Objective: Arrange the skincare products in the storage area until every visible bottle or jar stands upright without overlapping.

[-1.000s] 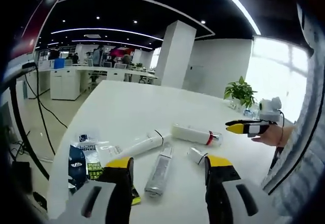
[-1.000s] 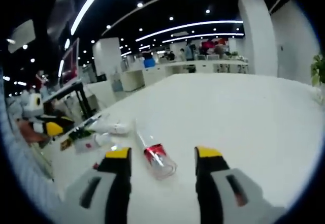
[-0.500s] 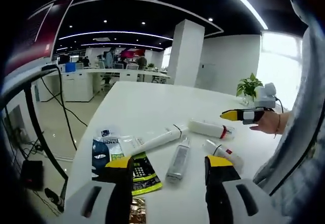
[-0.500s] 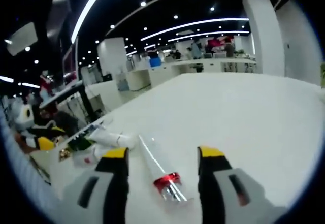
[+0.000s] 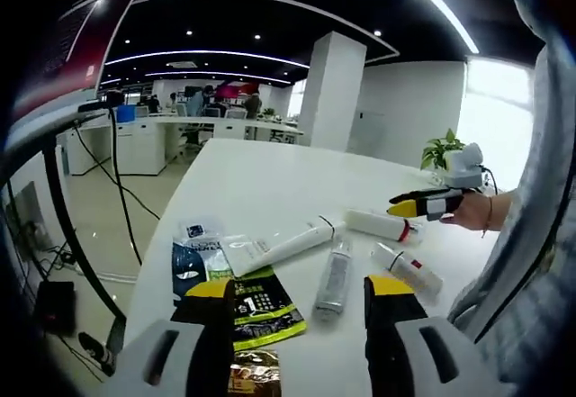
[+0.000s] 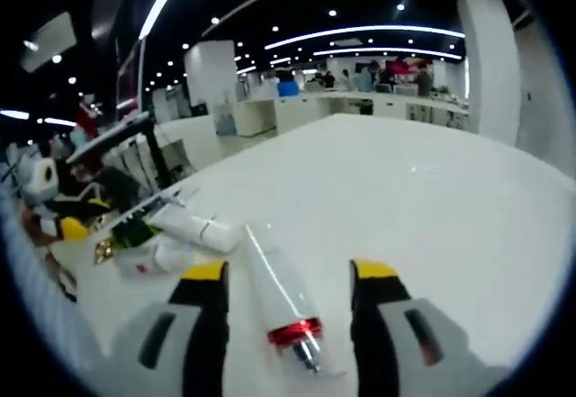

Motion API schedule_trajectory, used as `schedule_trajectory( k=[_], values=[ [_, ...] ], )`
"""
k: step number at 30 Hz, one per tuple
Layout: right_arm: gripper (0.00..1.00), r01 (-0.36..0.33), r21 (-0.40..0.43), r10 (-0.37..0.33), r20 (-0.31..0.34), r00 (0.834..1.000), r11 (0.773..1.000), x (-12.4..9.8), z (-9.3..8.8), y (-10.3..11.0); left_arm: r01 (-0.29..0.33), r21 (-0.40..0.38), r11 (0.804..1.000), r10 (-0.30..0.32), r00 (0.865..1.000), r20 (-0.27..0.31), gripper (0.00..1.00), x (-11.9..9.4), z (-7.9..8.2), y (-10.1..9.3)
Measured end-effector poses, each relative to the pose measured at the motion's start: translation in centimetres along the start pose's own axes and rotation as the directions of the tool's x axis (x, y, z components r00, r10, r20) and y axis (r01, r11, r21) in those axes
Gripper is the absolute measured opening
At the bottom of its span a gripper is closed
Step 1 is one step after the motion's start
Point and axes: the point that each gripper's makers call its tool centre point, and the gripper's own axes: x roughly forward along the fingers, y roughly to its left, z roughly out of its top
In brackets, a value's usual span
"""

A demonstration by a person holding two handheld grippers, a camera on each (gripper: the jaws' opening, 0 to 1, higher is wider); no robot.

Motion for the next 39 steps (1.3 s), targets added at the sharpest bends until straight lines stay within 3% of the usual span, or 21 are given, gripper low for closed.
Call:
schedule_trajectory(
  k=[6,12,16,27,35,39],
  values=[
    [0.49,0.08,0.012,-0.08,0.008,0.997,0.997,0.1,0.7,-0.2,0.058,-0.039,0.998,-0.057,0.998,0.014,0.59,1.0,0.2,-0.1],
    [0.49,0.134,0.029,-0.135,0.021,0.991,0.991,-0.4,1.3,0.0,0.101,-0.012,0.995,-0.101,0.995,-0.003,0.59,1.0,0.1,-0.1],
    [0.45,0.152,0.074,-0.152,0.003,0.988,0.986,-0.9,0.8,0.2,0.135,-0.016,0.991,-0.135,0.991,-0.002,0.59,0.8,0.2,0.1],
    [0.45,0.204,0.061,-0.204,0.006,0.979,0.977,-2.9,0.6,0.7,0.191,0.025,0.981,-0.19,0.981,-0.031,0.59,0.9,0.2,-0.2],
    [0.45,0.24,0.097,-0.244,0.028,0.969,0.966,-4.4,0.8,-0.1,0.24,0.062,0.969,-0.239,0.971,-0.029,0.59,1.6,1.1,-1.2],
    [0.45,0.238,0.064,-0.24,0.025,0.971,0.969,-5.1,0.4,0.2,0.265,0.08,0.961,-0.263,0.964,-0.034,0.59,2.2,1.5,-1.6]
  ],
)
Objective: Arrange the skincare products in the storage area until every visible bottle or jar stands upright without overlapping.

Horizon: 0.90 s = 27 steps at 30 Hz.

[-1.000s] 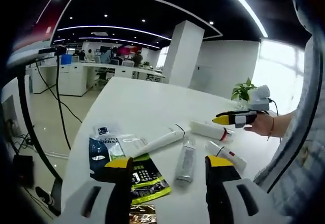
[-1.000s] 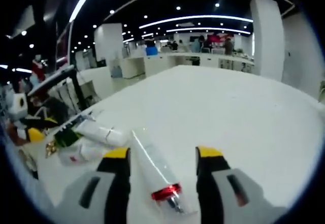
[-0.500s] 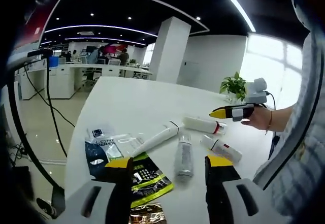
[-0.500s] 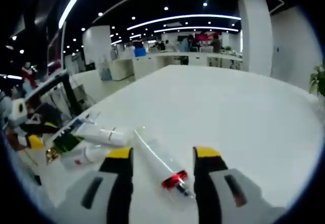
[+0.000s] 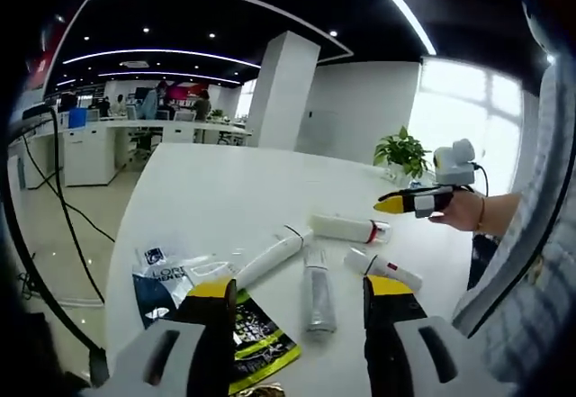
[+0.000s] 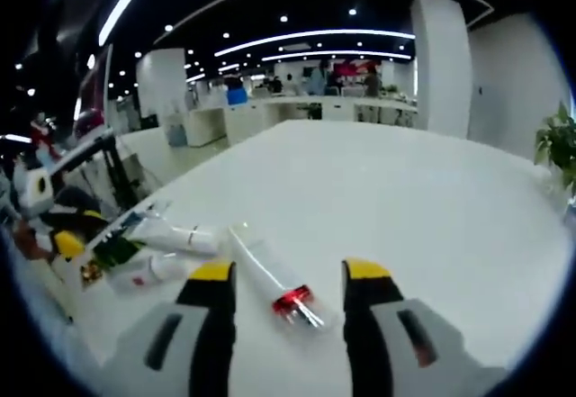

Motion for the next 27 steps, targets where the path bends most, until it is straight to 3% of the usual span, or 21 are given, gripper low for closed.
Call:
schedule_trajectory(
  k=[4,8,10,15,19,24,27],
  values=[
    [0.45,0.006,-0.004,-0.006,-0.024,1.0,1.0,-0.3,-1.1,-1.1,-0.004,0.016,1.0,0.004,1.0,-0.014,0.59,1.0,0.3,0.2],
    [0.45,0.004,0.098,-0.005,0.009,1.0,0.995,-0.4,-1.1,-2.8,-0.007,0.012,1.0,0.008,1.0,-0.007,0.59,2.0,1.1,-0.1],
    [0.45,-0.004,0.104,0.004,-0.004,1.0,0.995,-0.4,-1.4,-3.2,-0.015,0.019,1.0,0.015,1.0,-0.015,0.59,2.5,1.4,-0.4],
    [0.45,-0.047,0.033,0.048,-0.045,0.998,0.998,-1.0,-2.0,-3.7,-0.027,-0.019,0.999,0.027,0.999,0.016,0.59,4.0,2.1,-0.9],
    [0.45,-0.079,-0.003,0.079,-0.047,0.996,0.997,-1.2,-1.8,-3.6,-0.018,0.005,1.0,0.018,1.0,-0.002,0.59,4.8,2.0,-1.4],
    [0.45,-0.123,-0.049,0.119,-0.077,0.99,0.991,0.5,-2.1,-2.7,-0.015,0.006,1.0,0.015,1.0,-0.014,0.59,4.9,1.9,-1.5],
    [0.45,-0.194,-0.08,0.185,-0.116,0.976,0.978,1.5,-2.5,-1.2,-0.016,0.018,1.0,0.017,1.0,-0.022,0.59,4.9,1.8,-1.6]
  ],
)
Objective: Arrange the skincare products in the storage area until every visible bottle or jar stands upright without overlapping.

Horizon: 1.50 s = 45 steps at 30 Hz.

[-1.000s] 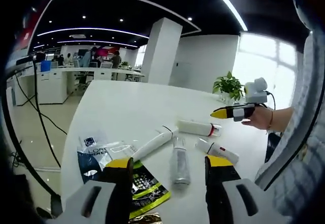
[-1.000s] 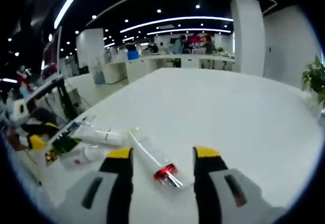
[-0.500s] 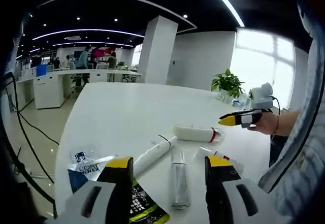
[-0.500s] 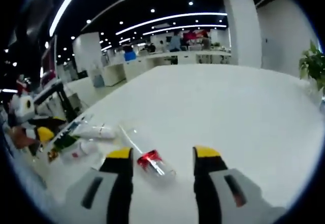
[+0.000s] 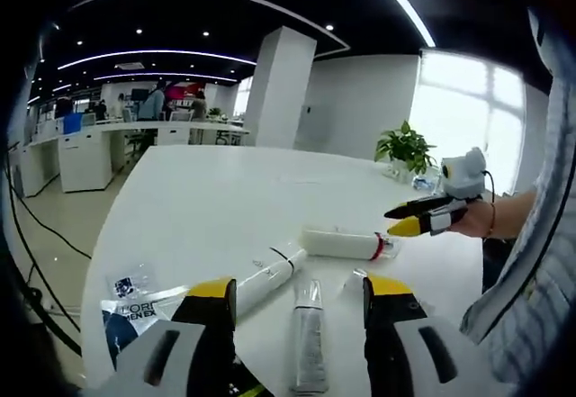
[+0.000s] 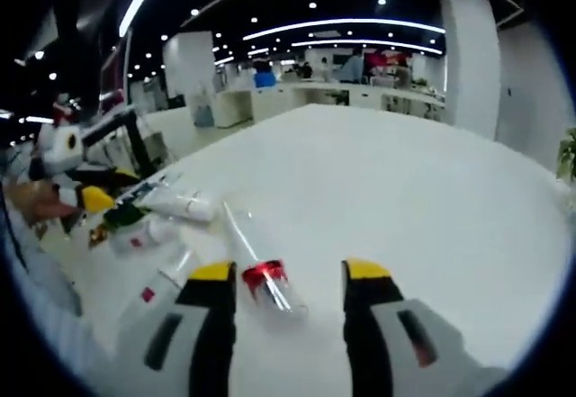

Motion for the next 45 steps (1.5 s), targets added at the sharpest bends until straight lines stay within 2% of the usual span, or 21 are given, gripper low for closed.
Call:
schedule_trajectory(
  k=[1,2,6,10,13,15,16,17,19,24,29,32,35,37,45],
  values=[
    [0.44,-0.007,-0.011,0.007,-0.011,1.0,1.0,0.2,-0.1,0.2,0.002,0.002,1.0,-0.002,1.0,-0.002,0.59,0.0,0.0,0.0],
    [0.42,-0.039,-0.061,0.037,-0.04,0.999,0.997,0.9,-0.4,0.8,0.006,0.009,1.0,-0.006,1.0,-0.005,0.59,0.0,-0.1,-0.1],
    [0.31,-0.065,-0.125,0.055,-0.077,0.996,0.99,1.8,-0.5,1.5,0.015,0.023,1.0,-0.015,1.0,-0.009,0.59,0.3,-0.2,-0.1],
    [0.3,-0.088,-0.153,0.074,-0.098,0.992,0.984,2.3,-0.5,1.8,0.032,0.028,0.999,-0.032,0.999,0.0,0.59,0.6,0.1,-0.2],
    [0.29,-0.098,-0.202,0.071,-0.139,0.988,0.974,2.8,-0.8,1.5,0.062,0.039,0.997,-0.062,0.998,-0.008,0.59,1.1,0.2,-0.4],
    [0.25,-0.118,-0.206,0.087,-0.155,0.984,0.971,3.1,-1.0,1.8,0.075,0.051,0.996,-0.074,0.997,-0.015,0.59,1.4,0.2,-0.4],
    [0.25,-0.122,-0.224,0.085,-0.168,0.982,0.967,3.1,-1.2,1.9,0.085,0.058,0.995,-0.083,0.996,-0.02,0.59,1.5,0.3,-0.4],
    [0.25,-0.138,-0.281,0.091,-0.175,0.98,0.95,3.1,-1.2,2.0,0.099,0.064,0.993,-0.097,0.995,-0.025,0.59,1.6,0.4,-0.5],
    [0.25,-0.164,-0.314,0.107,-0.191,0.976,0.935,3.0,-1.4,2.1,0.117,0.074,0.99,-0.115,0.993,-0.033,0.59,1.8,0.5,-0.6],
    [0.24,-0.2,-0.302,0.14,-0.21,0.968,0.932,2.9,-1.5,1.9,0.159,0.091,0.983,-0.155,0.987,-0.051,0.59,2.5,0.9,-0.9],
    [0.24,-0.233,-0.323,0.161,-0.233,0.959,0.917,2.6,-1.8,2.1,0.186,0.12,0.975,-0.18,0.982,-0.062,0.58,3.4,1.5,-1.3],
    [0.24,-0.267,-0.351,0.184,-0.253,0.95,0.898,2.2,-2.2,2.3,0.214,0.148,0.966,-0.203,0.976,-0.084,0.58,4.2,1.7,-1.5],
    [0.24,-0.299,-0.349,0.208,-0.275,0.939,0.888,1.8,-2.5,2.5,0.236,0.185,0.954,-0.216,0.969,-0.12,0.56,4.9,1.5,-1.6],
    [0.24,-0.325,-0.37,0.223,-0.293,0.93,0.87,1.5,-2.7,2.7,0.256,0.21,0.943,-0.23,0.963,-0.143,0.55,5.6,1.6,-1.7],
    [0.25,-0.351,-0.398,0.231,-0.319,0.919,0.847,1.5,-2.8,2.7,0.322,0.295,0.899,-0.267,0.94,-0.214,0.54,8.2,2.3,-2.5]
  ],
)
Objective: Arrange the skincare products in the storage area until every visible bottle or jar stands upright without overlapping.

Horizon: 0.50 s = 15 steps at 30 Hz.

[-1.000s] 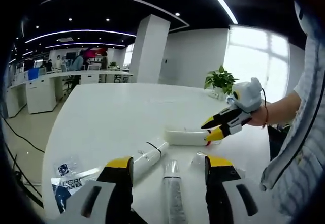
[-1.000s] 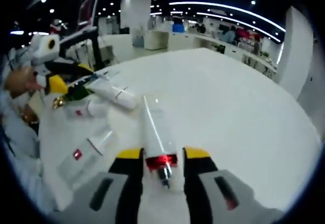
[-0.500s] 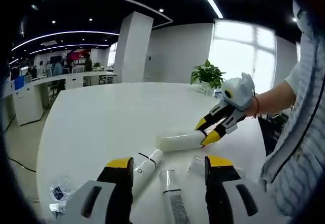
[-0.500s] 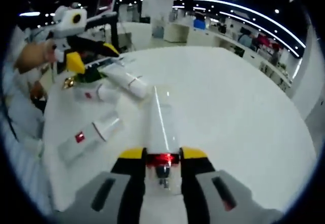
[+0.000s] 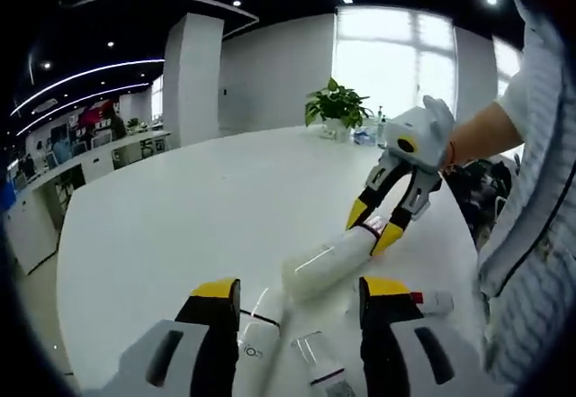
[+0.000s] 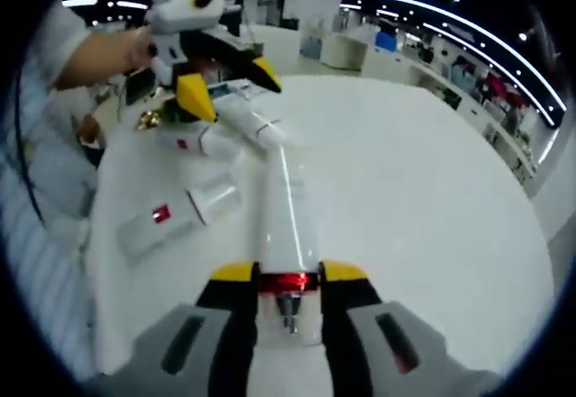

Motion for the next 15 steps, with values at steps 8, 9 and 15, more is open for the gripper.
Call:
schedule_trajectory(
  k=[8,9,15],
  values=[
    [0.25,-0.039,-0.069,0.038,-0.024,0.999,0.997,0.0,0.0,0.1,0.062,0.068,0.996,-0.058,0.996,-0.067,0.53,1.1,-0.3,-0.5],
    [0.25,-0.048,-0.072,0.045,-0.031,0.998,0.996,0.1,0.0,0.1,0.071,0.074,0.995,-0.066,0.995,-0.071,0.52,1.3,-0.2,-0.5],
    [0.25,-0.063,-0.09,0.059,-0.041,0.997,0.994,0.1,0.0,-0.2,0.151,0.158,0.976,-0.126,0.979,-0.158,0.49,2.6,-0.7,-0.7]
  ],
)
